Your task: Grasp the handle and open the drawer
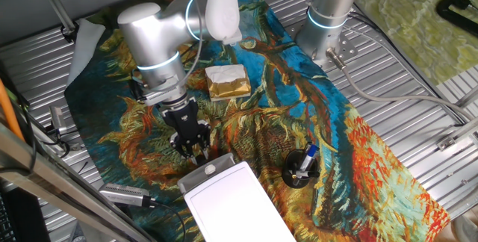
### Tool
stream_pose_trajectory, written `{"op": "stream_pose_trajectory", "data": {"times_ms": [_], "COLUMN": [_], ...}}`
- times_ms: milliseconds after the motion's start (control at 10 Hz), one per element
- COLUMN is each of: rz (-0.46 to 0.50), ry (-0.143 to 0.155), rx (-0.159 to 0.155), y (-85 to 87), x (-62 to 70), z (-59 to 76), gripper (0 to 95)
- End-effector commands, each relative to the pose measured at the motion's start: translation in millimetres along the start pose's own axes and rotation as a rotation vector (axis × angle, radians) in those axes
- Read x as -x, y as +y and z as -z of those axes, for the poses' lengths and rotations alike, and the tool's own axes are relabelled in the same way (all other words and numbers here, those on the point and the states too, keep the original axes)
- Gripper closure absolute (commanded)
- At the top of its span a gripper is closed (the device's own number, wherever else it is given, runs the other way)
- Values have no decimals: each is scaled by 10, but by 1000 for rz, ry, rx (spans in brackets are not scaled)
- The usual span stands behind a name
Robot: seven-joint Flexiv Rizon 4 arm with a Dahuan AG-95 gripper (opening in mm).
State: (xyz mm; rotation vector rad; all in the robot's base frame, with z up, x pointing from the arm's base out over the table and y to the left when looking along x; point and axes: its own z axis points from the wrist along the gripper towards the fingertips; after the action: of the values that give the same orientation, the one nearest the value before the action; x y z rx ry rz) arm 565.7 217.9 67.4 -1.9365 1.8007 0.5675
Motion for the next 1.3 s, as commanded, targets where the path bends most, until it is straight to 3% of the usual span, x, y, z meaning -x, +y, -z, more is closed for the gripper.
{"op": "stream_pose_trajectory", "data": {"times_ms": [100, 1300], "rz": [6, 35], "ry": [-2, -8], "rx": [2, 8], "y": [-1, 19], "x": [-14, -153], "z": [18, 136], "gripper": [950, 950]}}
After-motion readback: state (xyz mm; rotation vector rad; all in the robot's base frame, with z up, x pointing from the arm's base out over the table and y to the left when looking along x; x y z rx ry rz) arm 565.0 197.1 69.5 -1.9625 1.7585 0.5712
